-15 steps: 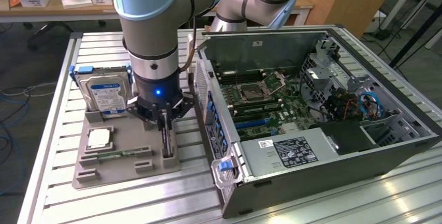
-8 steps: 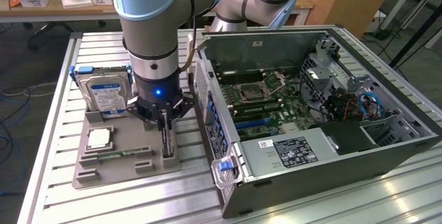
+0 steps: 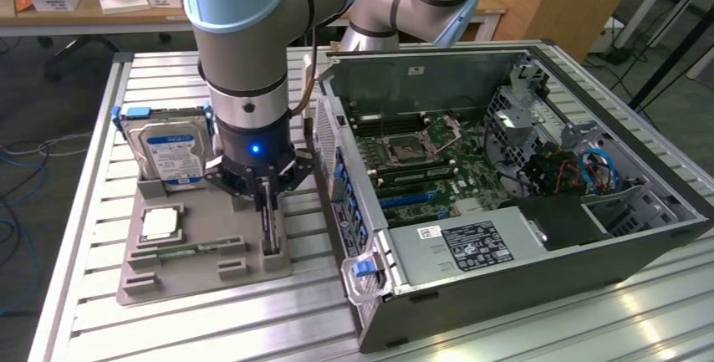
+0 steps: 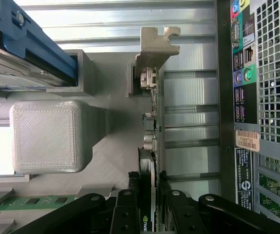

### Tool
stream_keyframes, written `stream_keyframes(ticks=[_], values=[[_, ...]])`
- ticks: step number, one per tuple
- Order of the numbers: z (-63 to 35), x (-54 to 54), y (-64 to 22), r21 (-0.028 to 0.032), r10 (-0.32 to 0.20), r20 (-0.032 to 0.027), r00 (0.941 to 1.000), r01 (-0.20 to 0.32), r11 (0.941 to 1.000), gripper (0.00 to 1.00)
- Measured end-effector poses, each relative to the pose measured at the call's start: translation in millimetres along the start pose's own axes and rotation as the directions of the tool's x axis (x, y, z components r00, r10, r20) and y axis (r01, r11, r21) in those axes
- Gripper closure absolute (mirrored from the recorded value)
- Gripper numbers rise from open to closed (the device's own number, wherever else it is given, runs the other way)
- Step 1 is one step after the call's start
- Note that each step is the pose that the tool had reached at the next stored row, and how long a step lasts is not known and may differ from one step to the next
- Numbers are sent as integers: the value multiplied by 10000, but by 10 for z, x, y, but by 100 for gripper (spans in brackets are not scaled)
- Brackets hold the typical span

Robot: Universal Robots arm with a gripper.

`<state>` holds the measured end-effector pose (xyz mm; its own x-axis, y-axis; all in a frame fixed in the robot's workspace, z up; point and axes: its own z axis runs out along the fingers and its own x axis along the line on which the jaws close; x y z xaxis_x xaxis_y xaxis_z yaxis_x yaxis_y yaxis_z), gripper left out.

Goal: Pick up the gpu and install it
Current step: 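Pick up the gpu and move the gpu toward the slot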

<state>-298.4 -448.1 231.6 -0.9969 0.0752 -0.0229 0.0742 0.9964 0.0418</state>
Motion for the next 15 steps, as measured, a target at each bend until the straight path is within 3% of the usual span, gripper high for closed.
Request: stream_keyframes(ticks=[15], values=[[-172,-3,7,3,0,-3,10000,0,10000,74]])
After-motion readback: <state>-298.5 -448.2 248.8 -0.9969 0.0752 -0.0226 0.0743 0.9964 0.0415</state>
